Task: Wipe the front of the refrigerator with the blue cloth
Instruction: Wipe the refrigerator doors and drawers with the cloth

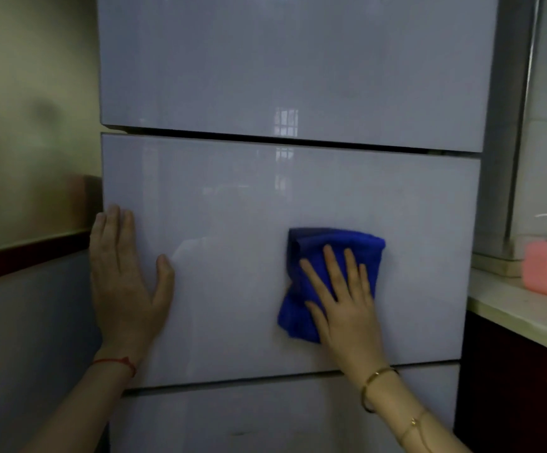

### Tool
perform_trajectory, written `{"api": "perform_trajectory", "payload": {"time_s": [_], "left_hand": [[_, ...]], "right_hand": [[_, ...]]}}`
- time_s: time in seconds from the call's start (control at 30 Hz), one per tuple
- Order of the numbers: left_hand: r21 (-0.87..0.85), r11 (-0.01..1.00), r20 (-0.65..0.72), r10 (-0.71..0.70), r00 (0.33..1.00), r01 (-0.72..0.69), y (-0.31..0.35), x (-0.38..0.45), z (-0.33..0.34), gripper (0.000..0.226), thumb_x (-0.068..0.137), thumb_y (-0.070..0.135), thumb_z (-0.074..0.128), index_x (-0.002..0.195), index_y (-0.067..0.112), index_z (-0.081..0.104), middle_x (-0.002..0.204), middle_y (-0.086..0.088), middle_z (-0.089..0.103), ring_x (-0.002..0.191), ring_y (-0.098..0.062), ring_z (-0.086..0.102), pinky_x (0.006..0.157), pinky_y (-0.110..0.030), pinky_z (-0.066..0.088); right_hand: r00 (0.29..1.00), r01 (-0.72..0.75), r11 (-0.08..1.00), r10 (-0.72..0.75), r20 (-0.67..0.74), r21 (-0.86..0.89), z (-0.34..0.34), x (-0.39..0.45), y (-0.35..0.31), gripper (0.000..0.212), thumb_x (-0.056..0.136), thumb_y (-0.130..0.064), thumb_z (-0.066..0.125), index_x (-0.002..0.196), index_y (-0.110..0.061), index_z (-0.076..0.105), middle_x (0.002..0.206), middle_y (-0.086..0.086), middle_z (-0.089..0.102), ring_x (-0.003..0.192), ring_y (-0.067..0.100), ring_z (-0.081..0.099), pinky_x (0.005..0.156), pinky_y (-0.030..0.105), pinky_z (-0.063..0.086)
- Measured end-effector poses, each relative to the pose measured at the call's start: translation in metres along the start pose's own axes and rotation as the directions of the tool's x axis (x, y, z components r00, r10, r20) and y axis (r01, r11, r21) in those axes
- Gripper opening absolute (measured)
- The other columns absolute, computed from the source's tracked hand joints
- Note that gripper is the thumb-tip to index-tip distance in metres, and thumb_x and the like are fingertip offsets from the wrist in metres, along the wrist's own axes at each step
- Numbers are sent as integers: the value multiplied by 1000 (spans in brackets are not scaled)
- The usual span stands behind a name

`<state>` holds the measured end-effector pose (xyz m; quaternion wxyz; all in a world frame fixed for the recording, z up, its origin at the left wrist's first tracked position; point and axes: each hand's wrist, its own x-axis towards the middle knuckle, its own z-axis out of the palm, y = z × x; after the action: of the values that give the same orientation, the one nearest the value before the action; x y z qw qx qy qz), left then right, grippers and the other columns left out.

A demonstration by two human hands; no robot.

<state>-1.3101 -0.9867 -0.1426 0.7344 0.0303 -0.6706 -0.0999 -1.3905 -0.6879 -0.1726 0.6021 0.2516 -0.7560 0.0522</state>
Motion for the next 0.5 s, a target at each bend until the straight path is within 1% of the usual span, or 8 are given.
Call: {"api": "perform_trajectory", "payload": {"time_s": [0.03, 0.1, 0.2, 0.27, 0.3, 0.4, 0.47, 0.5], "left_hand": [[0, 1000, 2, -7, 1000, 7, 1, 0, 0, 66, 100, 30, 43, 156, -1, 29, 165, -17, 26, 156, -32, 20, 131, -35, 14], [4, 1000, 0, -9, 1000, 9, 2, 0, 0, 66, 100, 29, 43, 156, -2, 28, 165, -17, 25, 156, -33, 20, 131, -35, 13], [21, 1000, 3, 5, 1000, -5, 1, 0, 0, 66, 100, 28, 43, 156, -4, 28, 165, -19, 25, 155, -34, 20, 131, -35, 13], [22, 1000, 7, -2, 1000, 2, 1, 0, 0, 66, 100, 28, 42, 156, -4, 28, 165, -20, 25, 156, -34, 20, 131, -33, 11], [19, 1000, 8, -5, 1000, 5, 1, 0, 0, 66, 100, 28, 42, 156, -5, 28, 165, -20, 25, 156, -34, 20, 131, -32, 11], [26, 1000, 13, -5, 1000, 5, -1, -1, 1, 67, 100, 30, 42, 156, -3, 27, 165, -17, 24, 156, -33, 19, 131, -33, 12], [30, 1000, 15, 2, 1000, -2, -3, -1, 1, 66, 101, 30, 42, 157, -2, 27, 166, -16, 24, 157, -31, 18, 131, -34, 12], [28, 1000, 13, 7, 1000, -7, -4, 0, 0, 66, 101, 30, 42, 157, -2, 27, 166, -16, 24, 157, -30, 18, 131, -33, 12]], "right_hand": [[1000, -16, 1000, 16, 8, -3, -3, -6, 13, 61, 98, -37, 38, 154, -34, 15, 164, 2, 10, 152, 29, 7, 124, 47, 7], [988, -153, 987, 153, 6, 44, -12, 7, 34, 58, 99, -35, 36, 154, -31, 17, 164, 3, 9, 152, 31, 6, 122, 52, 12], [908, -402, 904, 414, -66, 143, -26, 78, 34, 54, 103, -38, 25, 155, -25, 19, 164, 8, 7, 152, 36, 2, 122, 55, 8], [884, -435, 885, 455, -110, 168, -29, 122, 12, 55, 103, -41, 23, 155, -26, 20, 164, 9, 10, 152, 38, 4, 123, 54, 7], [905, -388, 908, 408, -123, 156, -27, 131, -4, 55, 103, -43, 24, 155, -27, 21, 164, 9, 12, 151, 38, 5, 123, 53, 6], [985, -116, 986, 130, -116, 123, -10, 102, -57, 54, 102, -43, 33, 154, -30, 25, 164, 6, 15, 152, 36, 6, 125, 48, 0], [997, 63, 995, -59, -48, 84, -1, 54, -72, 55, 101, -44, 37, 154, -32, 24, 164, 3, 14, 152, 32, 5, 125, 46, 0], [988, 151, 988, -150, -25, 43, 2, 34, -66, 54, 101, -44, 38, 153, -33, 26, 163, 2, 16, 152, 32, 8, 125, 46, 4]]}}
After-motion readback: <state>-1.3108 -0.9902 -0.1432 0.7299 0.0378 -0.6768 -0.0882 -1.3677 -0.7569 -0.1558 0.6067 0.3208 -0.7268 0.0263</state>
